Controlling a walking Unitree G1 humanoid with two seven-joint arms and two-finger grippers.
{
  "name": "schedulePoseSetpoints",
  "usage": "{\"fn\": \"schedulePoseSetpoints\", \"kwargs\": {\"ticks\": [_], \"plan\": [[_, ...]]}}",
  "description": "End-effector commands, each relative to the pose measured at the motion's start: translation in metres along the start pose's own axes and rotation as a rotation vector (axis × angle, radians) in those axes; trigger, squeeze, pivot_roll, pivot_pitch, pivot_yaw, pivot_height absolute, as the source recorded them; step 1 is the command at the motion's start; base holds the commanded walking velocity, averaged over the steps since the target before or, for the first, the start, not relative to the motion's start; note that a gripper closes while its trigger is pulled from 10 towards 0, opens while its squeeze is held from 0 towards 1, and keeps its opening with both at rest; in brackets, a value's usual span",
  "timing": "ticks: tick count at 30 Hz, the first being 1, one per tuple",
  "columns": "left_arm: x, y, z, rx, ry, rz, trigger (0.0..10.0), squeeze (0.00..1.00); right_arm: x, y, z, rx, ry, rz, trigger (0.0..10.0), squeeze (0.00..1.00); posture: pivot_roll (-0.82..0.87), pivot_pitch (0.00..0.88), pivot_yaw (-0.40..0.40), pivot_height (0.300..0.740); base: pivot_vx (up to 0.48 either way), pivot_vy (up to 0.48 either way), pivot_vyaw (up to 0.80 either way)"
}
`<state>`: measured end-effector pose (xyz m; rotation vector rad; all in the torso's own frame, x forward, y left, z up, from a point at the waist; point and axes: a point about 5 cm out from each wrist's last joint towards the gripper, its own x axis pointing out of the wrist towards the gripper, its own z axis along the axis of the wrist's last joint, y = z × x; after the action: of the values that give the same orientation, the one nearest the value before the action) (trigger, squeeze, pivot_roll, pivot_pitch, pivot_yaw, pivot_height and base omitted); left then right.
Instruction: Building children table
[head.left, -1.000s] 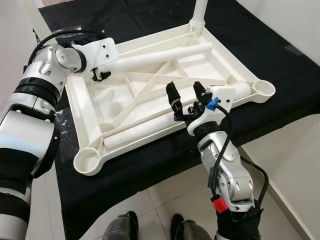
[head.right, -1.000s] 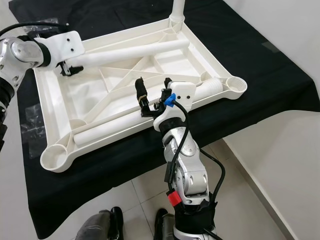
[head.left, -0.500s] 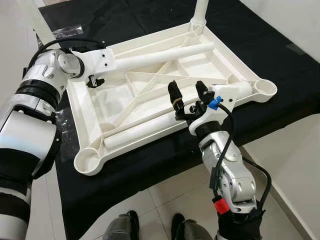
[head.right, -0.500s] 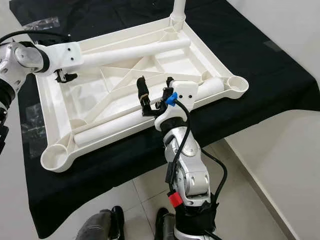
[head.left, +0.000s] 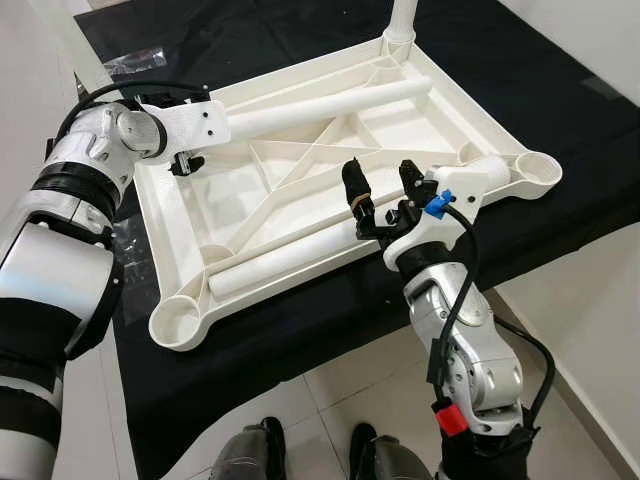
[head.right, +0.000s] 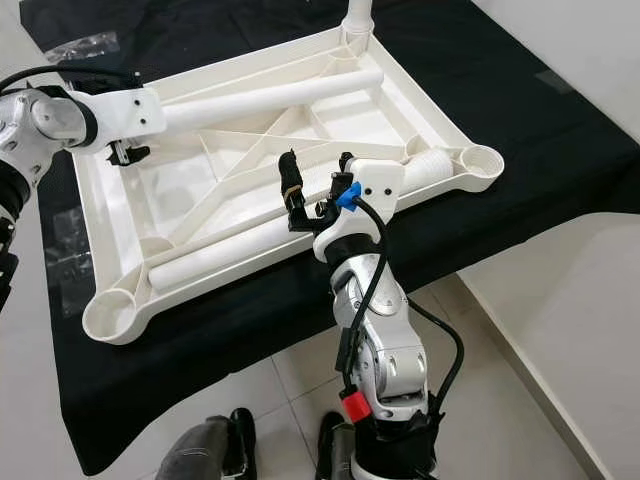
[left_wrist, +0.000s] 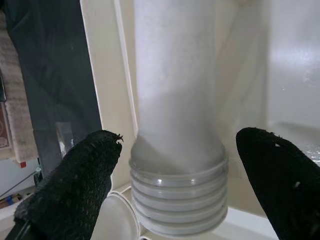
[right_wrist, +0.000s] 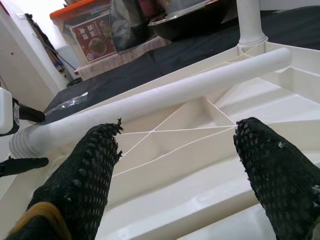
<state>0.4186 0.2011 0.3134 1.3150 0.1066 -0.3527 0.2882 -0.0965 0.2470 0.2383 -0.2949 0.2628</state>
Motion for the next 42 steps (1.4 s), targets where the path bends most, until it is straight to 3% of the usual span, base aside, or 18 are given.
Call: {"fn": "schedulePoseSetpoints", "kwargs": {"ticks": [1,9,10,11,27,29,34,36,42], "plan": [[0.002,-0.012,-0.009,-0.001,0.038,-0.053,10.0,0.0,-0.005,0.003,-0.001,0.022,0.01,0.001,10.0,0.0,0.13,0.388,0.062,0.74,0.0,0.0,0.0],[0.003,-0.025,-0.02,0.023,0.09,-0.118,10.0,0.0,-0.008,0.003,0.001,0.024,0.016,-0.013,10.0,0.0,0.13,0.402,0.074,0.74,0.0,0.0,0.0],[0.003,-0.028,-0.024,0.027,0.103,-0.126,7.3,0.0,-0.009,0.002,0.001,0.023,0.017,-0.016,10.0,0.0,0.13,0.406,0.076,0.74,0.0,0.0,0.0],[0.002,-0.03,-0.029,0.032,0.121,-0.133,0.0,0.0,-0.009,0.002,0.002,0.023,0.017,-0.018,10.0,0.0,0.13,0.408,0.076,0.74,0.0,0.0,0.0],[0.001,-0.031,-0.033,0.024,0.129,-0.113,0.0,0.0,-0.009,-0.001,-0.001,0.015,0.035,-0.017,10.0,0.0,0.13,0.396,0.069,0.74,0.0,0.0,0.0],[-0.001,-0.021,-0.03,-0.014,0.104,-0.065,0.0,0.0,-0.007,0.002,-0.002,0.018,0.035,-0.007,10.0,0.0,0.13,0.379,0.063,0.74,0.0,0.0,0.0],[-0.002,-0.017,-0.028,-0.029,0.094,-0.044,0.0,0.0,-0.006,0.003,-0.002,0.021,0.035,-0.002,10.0,0.0,0.13,0.379,0.063,0.74,0.0,0.0,0.0],[-0.006,-0.001,-0.023,-0.059,0.059,0.028,0.0,0.0,-0.003,0.006,-0.004,0.04,0.033,0.015,10.0,0.0,0.13,0.337,0.048,0.74,0.0,0.0,0.0],[-0.01,0.012,-0.019,-0.077,0.022,0.096,0.0,0.0,0.001,0.007,-0.006,0.047,0.03,0.028,10.0,0.0,0.13,0.304,0.044,0.74,0.0,0.0,0.0]]}}
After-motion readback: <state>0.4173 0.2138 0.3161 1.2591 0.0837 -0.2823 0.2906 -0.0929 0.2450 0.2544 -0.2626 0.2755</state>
